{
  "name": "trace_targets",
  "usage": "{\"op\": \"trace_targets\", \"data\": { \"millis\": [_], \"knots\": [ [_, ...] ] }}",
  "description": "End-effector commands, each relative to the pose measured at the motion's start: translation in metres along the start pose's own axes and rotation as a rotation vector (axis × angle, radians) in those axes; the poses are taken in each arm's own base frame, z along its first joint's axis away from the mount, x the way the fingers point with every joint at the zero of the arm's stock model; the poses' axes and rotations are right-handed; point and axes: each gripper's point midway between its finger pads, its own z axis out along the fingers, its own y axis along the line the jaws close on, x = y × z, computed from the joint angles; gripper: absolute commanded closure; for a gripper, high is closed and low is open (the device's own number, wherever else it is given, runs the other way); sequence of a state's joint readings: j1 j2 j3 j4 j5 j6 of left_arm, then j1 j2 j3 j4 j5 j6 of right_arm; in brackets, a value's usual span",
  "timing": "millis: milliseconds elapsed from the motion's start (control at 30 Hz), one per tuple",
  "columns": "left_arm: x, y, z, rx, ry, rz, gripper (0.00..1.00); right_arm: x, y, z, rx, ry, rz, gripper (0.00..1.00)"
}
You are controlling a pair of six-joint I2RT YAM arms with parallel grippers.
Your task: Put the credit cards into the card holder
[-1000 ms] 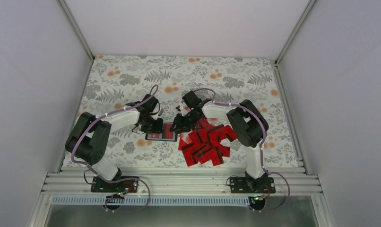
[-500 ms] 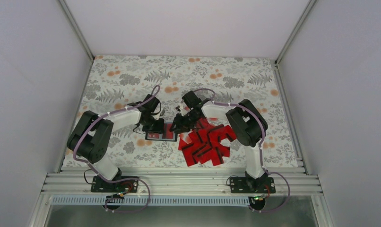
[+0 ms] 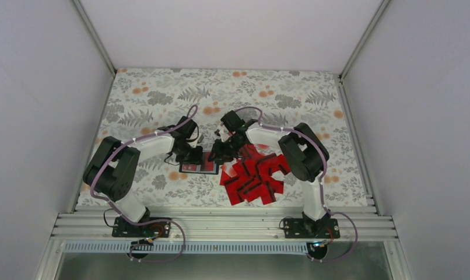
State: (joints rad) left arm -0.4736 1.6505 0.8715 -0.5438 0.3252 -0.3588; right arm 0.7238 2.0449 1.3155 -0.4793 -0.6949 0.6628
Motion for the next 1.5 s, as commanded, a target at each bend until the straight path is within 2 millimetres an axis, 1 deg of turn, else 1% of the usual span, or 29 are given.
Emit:
{"op": "trace_targets", "data": {
  "millis": [0,133,333,567,733,967,1167,1300,1400,1467],
  "knots": [
    [0.007,-0.007,0.009,0.031,0.038,0.011,0.85,0.001,0.013,0.008,-0.001,0.01,-0.038,0.69],
    [0.005,-0.01,0.004,0.033,0.029,0.011,0.85,0.001,0.019,0.009,0.0,0.01,-0.049,0.69],
    [-0.001,-0.012,-0.01,0.028,0.006,-0.001,0.85,0.002,0.024,0.011,-0.007,0.01,-0.061,0.69],
    [-0.003,-0.01,-0.02,0.011,-0.007,-0.008,0.85,0.003,0.027,0.011,-0.006,0.01,-0.064,0.69],
    [-0.006,-0.011,-0.035,0.003,-0.036,-0.016,0.84,0.004,0.031,0.009,-0.009,0.007,-0.071,0.69],
    [-0.012,-0.004,-0.064,-0.045,-0.098,-0.02,0.71,0.006,0.032,0.01,-0.004,0.012,-0.072,0.69],
    [-0.011,0.003,-0.087,-0.081,-0.145,-0.03,0.57,0.008,0.028,0.013,0.009,0.019,-0.065,0.68],
    [-0.009,0.005,-0.1,-0.092,-0.173,-0.039,0.52,0.008,0.027,0.012,0.014,0.018,-0.056,0.68],
    [-0.007,0.007,-0.109,-0.103,-0.192,-0.045,0.51,0.006,0.037,0.01,-0.006,0.017,-0.067,0.67],
    [-0.007,0.008,-0.115,-0.112,-0.204,-0.049,0.51,0.004,0.056,0.008,-0.051,0.016,-0.106,0.66]
  ]
}}
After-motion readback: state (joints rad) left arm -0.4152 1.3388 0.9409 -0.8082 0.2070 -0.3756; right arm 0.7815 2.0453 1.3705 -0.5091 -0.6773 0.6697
